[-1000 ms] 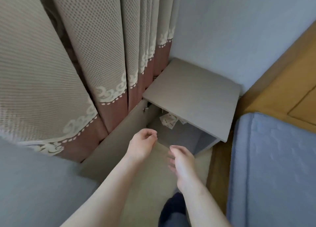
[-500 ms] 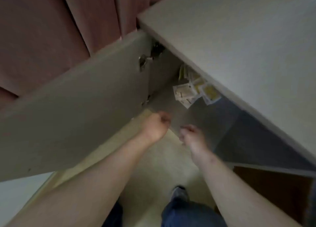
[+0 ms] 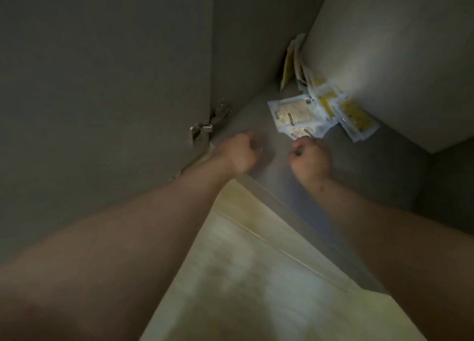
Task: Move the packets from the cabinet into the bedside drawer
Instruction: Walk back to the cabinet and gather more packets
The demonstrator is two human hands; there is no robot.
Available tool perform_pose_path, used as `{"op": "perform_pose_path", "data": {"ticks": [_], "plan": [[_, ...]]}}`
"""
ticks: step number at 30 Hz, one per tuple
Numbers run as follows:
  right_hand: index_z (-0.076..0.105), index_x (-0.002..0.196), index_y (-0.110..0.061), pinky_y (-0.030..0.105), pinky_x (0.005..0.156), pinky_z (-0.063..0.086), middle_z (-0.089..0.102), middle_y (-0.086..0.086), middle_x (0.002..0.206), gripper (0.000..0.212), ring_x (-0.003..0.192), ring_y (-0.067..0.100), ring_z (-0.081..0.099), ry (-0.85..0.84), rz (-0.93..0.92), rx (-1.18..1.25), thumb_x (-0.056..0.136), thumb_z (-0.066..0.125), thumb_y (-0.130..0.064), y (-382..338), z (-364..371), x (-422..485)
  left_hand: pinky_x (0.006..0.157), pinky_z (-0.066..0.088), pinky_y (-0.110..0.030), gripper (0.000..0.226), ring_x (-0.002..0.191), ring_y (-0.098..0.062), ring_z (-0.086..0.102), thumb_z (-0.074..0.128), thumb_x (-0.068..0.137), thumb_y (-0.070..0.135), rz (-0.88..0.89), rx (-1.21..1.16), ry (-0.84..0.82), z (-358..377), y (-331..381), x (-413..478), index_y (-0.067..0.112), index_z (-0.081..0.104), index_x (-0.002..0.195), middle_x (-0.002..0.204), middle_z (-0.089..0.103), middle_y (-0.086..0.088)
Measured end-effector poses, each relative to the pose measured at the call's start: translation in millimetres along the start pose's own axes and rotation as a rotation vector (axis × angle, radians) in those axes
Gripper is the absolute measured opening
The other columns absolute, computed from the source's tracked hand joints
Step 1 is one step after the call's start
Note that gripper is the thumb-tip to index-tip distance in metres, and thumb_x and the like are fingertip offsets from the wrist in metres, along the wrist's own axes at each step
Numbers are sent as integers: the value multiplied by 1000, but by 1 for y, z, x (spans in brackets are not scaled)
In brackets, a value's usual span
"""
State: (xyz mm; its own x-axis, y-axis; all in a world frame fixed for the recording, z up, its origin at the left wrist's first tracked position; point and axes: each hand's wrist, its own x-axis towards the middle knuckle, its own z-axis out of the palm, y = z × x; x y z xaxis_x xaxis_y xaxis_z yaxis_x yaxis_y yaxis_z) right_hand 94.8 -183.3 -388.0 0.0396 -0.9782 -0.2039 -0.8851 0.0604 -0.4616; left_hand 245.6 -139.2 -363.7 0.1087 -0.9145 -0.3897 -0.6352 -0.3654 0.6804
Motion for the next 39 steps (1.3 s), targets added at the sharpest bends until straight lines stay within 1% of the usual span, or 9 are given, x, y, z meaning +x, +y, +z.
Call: {"op": "perform_pose_path", "data": {"ticks": [4,10,17,21,24,26,28,31,39], "plan": [[54,121,-8,35,102,34,40,16,137,34,124,35,39,82,16,-57,88,50,-10,32,31,28,108,31,-25,58,134,-22,39,56,90,16,65,19,-33,47,-43,38,10,36,143,148,37,-9],[14,149,-28,46,115,17,-2,6,158,72,143,33,8,-154,-30,-262,90,55,-35,42,21,63,108,32,-27,62,131,-23,42,58,87,12,54,-78,29,72,-53,41,13,33,144,145,41,-8],[-4,148,-42,49,115,-4,-20,-6,157,74,143,32,-18,-306,-126,-417,88,32,-66,49,42,62,109,34,-34,80,132,-24,41,61,74,33,147,-50,84,66,-56,59,18,29,146,146,40,-7],[9,147,-44,48,116,-1,-10,-13,158,66,145,24,-11,-384,-358,-421,91,43,-45,45,60,26,116,1,-33,108,146,-19,-6,65,74,61,144,158,-30,72,-63,53,36,-9,148,159,-12,1],[55,126,-21,55,107,27,50,2,137,45,128,27,43,-49,-463,-41,82,52,-12,57,46,32,114,-11,-39,115,144,-23,-20,60,67,73,139,310,-46,76,-57,59,43,-21,143,155,-25,1],[63,107,-11,58,91,42,63,14,113,35,106,37,57,264,-371,118,76,47,-8,66,31,51,114,-13,-42,112,142,-27,-23,57,66,76,141,395,-29,79,-52,66,46,-19,143,155,-25,2],[55,121,-9,59,97,39,50,20,129,39,117,41,48,332,-208,38,82,48,-11,73,19,80,113,-15,-43,104,141,-28,-25,52,71,77,133,474,-38,84,-50,67,46,-15,144,155,-25,2],[23,147,-15,54,113,19,15,18,155,69,141,37,16,165,-33,-215,89,55,-32,95,3,136,113,-15,-45,94,142,-29,-24,46,77,75,112,529,-41,91,-48,66,46,-11,145,156,-22,2],[10,151,-18,57,112,21,13,11,157,97,142,38,15,-38,240,-85,79,61,-59,149,-13,162,106,-4,-72,90,141,-41,-15,43,76,77,83,721,-39,90,-6,83,35,6,146,153,3,-12]]}}
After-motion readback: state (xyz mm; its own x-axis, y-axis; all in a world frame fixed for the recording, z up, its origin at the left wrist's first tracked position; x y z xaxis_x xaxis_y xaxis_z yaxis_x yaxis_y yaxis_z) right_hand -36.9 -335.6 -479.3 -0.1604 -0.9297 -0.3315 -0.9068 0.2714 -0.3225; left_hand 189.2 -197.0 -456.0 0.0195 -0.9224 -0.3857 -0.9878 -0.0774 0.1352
